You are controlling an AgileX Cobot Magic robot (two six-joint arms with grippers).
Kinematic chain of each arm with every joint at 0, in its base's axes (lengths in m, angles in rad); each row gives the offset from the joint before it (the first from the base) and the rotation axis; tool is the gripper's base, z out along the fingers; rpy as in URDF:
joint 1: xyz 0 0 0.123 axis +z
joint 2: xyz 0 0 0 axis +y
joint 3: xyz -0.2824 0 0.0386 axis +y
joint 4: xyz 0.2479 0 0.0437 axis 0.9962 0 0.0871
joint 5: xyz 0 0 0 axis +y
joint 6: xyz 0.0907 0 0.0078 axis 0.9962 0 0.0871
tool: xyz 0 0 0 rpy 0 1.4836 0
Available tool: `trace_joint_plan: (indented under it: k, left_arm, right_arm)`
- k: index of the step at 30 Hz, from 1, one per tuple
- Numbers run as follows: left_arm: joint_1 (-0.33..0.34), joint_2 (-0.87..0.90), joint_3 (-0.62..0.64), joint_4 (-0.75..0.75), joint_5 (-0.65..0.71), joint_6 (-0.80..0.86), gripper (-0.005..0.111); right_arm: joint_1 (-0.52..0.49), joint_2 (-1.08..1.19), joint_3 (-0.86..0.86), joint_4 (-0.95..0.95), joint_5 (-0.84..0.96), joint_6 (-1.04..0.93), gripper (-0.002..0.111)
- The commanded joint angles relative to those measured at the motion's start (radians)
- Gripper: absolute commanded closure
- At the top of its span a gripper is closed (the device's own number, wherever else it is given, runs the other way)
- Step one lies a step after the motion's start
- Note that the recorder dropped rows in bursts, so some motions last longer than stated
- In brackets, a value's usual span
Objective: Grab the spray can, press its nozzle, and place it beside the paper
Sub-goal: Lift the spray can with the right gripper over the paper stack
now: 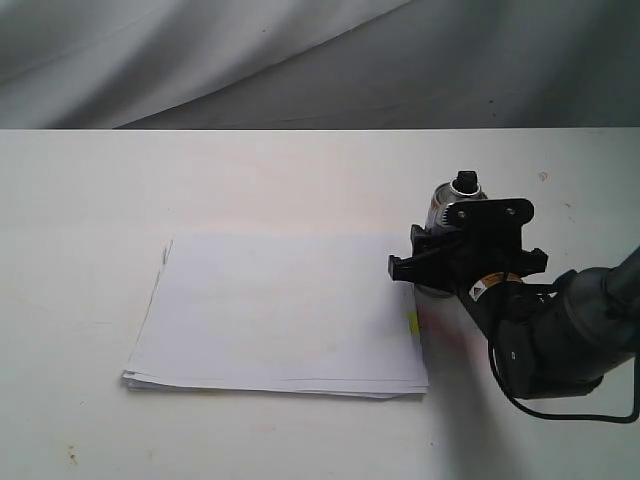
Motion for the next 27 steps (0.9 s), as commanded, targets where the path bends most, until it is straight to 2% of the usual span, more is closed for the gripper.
trace_joint_plan:
  k: [1, 3, 6, 8, 13, 20, 23, 27]
  left_arm:
    - [-0.002, 0.005, 0.005, 0.004, -0.006, 0.001, 0.107]
    - [-0.002, 0.005, 0.005, 0.004, -0.006, 0.001, 0.107]
    - [-0.002, 0.005, 0.005, 0.004, -0.006, 0.001, 0.107]
    - [-0.002, 0.005, 0.005, 0.004, -0.006, 0.001, 0.107]
    - [-0.002, 0.005, 0.005, 0.004, -0.006, 0.001, 0.107]
    - [-0.002, 0.005, 0.005, 0.004, -0.006, 0.001, 0.107]
    - [-0.002, 0.005, 0.005, 0.004, -0.006, 0.001, 0.107]
    - [-0.002, 0.005, 0.005, 0.004, -0.006, 0.001, 0.107]
  right_arm:
    - [-0.002, -0.013, 0.003, -0.012, 0.06, 0.0, 0.101]
    - [-0.002, -0.034, 0.003, -0.012, 0.063, -0.043, 0.108]
    - [-0.002, -0.103, 0.003, -0.012, 0.085, -0.156, 0.108]
    - [-0.011, -0.171, -0.004, -0.012, 0.169, -0.238, 0.108]
    - [-0.062, -0.339, -0.093, -0.061, 0.636, -0.436, 0.108]
    - [-0.096, -0.448, -0.323, -0.297, 1.191, -0.473, 0.108]
    - [-0.076, -0.451, -0.427, -0.429, 1.357, -0.469, 0.108]
    - [-0.021, -0.451, -0.514, -0.628, 1.465, -0.448, 0.108]
